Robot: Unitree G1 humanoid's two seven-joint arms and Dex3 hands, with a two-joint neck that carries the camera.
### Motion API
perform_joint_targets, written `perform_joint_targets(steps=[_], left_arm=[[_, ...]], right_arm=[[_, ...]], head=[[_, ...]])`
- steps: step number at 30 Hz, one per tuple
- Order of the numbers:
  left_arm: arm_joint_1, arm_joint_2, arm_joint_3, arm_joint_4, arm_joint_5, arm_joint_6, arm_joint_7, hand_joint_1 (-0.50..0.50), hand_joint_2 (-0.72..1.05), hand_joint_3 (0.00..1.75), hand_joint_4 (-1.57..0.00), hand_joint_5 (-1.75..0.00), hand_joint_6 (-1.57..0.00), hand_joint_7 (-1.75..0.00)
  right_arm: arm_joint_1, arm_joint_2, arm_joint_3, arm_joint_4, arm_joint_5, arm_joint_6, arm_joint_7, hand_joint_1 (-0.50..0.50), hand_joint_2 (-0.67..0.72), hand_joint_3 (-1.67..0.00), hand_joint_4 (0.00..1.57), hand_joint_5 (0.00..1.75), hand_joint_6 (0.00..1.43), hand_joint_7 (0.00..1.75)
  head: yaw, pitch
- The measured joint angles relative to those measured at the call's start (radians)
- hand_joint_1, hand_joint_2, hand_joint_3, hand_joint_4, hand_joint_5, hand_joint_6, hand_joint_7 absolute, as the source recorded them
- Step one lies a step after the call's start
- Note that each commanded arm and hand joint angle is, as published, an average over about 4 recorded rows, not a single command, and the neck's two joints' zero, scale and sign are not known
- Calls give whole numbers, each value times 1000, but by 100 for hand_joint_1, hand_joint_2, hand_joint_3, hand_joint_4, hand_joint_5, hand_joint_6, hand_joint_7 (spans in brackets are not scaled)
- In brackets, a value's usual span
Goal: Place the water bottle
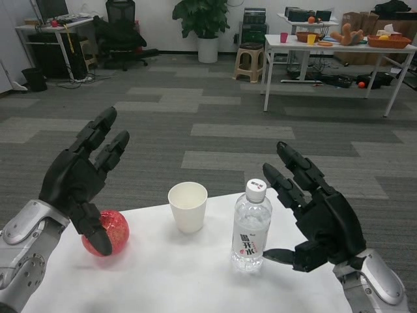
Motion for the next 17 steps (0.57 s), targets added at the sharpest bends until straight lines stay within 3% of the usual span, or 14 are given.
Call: perform_joint_targets(steps=[10,17], left_arm=[[0,0,2,-1,0,0,0,-50,-46,9,0,0,0,0],[0,0,3,-2,0,0,0,-50,-46,9,0,0,0,0]], right_arm=[[-24,35,1,0,-5,-56,1,-46,-16,-40,0,0,0,0],[-31,50,0,0,-5,-76,-2,-46,-18,-48,0,0,0,0]], head=[[-11,25],[-5,38]])
